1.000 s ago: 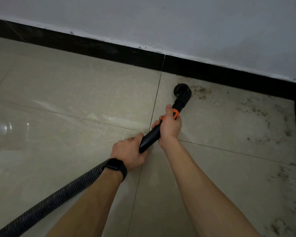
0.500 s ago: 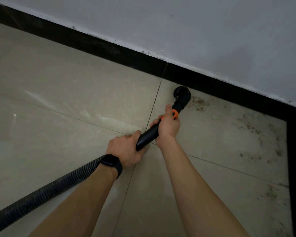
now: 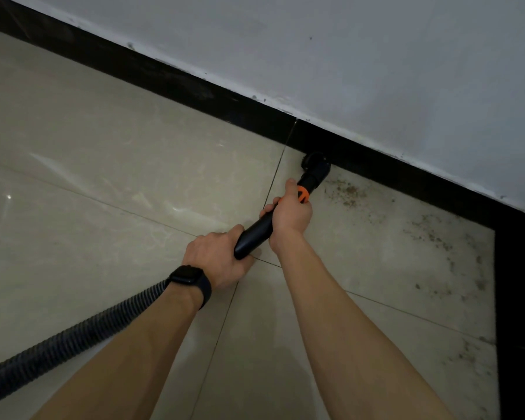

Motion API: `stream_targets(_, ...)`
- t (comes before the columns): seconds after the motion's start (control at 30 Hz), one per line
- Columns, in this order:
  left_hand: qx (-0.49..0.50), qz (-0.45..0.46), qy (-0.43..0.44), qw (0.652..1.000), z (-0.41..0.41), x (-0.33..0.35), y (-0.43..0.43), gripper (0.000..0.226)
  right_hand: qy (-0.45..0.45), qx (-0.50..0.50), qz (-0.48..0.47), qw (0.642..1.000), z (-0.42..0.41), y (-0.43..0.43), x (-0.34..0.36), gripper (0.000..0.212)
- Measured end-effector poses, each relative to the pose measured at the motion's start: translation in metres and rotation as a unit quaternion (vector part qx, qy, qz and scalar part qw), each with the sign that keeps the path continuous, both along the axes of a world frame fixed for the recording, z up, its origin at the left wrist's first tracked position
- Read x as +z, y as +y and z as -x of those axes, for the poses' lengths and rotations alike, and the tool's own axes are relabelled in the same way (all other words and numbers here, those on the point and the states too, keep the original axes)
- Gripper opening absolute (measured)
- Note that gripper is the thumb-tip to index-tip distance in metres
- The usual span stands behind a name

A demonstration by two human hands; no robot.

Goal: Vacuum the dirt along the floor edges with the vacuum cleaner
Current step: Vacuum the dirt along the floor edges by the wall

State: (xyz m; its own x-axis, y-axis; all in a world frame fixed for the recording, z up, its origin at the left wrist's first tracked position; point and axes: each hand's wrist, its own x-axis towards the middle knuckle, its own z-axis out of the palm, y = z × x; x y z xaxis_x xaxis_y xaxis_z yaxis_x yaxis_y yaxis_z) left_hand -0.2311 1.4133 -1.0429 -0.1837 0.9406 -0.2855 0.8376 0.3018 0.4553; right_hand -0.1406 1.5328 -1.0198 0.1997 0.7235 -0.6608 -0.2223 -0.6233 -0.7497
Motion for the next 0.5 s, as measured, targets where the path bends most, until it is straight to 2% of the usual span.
stream_targets(0.23, 0.021, 0.002, -0.027, 0.999, 0.014, 0.006, -0.018, 0.027, -0.011, 0.023, 0.012, 1.000, 0.016, -0.017, 0.004, 0.032)
stream_targets(0.5, -0.097, 0.019, 0.029, 0.995, 0.017, 0.012, -0.070, 0.028, 0.048, -0.081, 0.025, 0.995, -0.009, -0.090, -0.003, 0.027)
